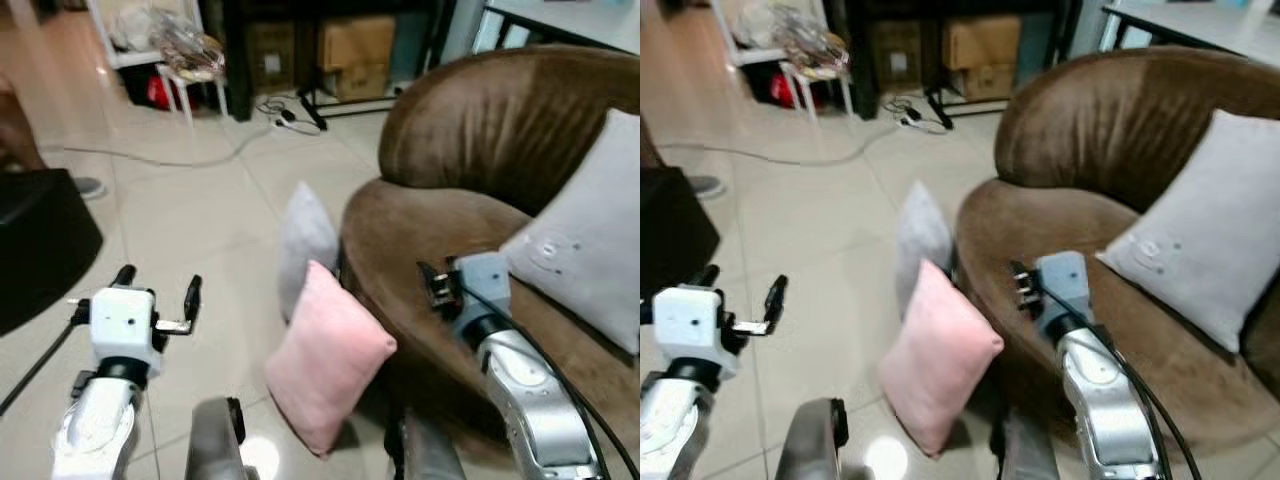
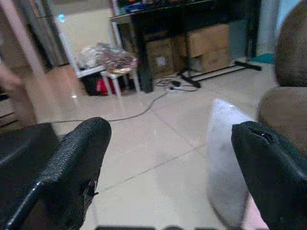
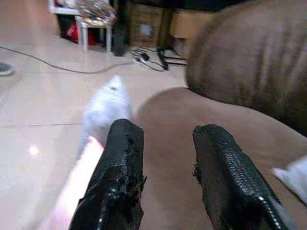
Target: Move the pillow to the sofa from floor
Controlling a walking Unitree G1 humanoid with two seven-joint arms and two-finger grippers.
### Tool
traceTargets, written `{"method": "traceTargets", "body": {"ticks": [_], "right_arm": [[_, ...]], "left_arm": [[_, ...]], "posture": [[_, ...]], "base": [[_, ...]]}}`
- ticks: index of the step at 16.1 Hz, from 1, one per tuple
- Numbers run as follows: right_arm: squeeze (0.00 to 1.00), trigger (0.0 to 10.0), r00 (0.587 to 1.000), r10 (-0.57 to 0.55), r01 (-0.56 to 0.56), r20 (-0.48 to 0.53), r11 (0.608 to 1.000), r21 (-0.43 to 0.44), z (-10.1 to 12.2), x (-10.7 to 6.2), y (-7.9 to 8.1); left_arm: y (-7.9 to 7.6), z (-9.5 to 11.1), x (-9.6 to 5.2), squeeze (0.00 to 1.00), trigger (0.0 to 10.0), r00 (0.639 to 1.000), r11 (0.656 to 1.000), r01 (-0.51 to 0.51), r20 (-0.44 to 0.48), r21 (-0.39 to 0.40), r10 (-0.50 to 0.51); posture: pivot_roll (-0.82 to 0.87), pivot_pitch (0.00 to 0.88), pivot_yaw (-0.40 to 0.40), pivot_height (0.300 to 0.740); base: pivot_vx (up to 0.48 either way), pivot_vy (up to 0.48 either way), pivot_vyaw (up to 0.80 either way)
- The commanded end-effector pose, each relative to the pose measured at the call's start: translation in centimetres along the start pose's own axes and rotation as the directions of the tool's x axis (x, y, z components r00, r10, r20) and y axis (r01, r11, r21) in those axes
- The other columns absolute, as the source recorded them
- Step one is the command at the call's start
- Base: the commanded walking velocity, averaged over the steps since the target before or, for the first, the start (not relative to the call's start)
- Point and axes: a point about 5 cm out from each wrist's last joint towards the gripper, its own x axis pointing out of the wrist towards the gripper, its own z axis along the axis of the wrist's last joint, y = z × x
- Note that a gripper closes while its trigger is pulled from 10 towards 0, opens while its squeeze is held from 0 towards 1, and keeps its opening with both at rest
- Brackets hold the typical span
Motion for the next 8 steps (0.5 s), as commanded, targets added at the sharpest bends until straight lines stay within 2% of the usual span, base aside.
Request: {"method": "traceTargets", "body": {"ticks": [1, 8], "right_arm": [[0.00, 10.0, 0.999, 0.026, -0.027, 0.023, 1.000, 0.005, 0.62, 0.21, 0.66], [0.00, 10.0, 0.999, 0.025, -0.025, 0.023, 1.000, 0.008, 0.65, 0.32, 0.73]], "left_arm": [[0.19, -0.03, -0.06, 0.00, 10.0, 1.000, 1.000, -0.008, -0.007, 0.005, 0.008], [0.24, -0.03, 0.05, 0.00, 10.0, 1.000, 1.000, -0.008, -0.007, 0.005, 0.008]], "posture": [[-0.02, 0.000, -0.041, 0.501], [-0.02, 0.000, -0.039, 0.501]], "base": [[0.281, 0.000, 0.00], [0.281, 0.000, 0.00]]}}
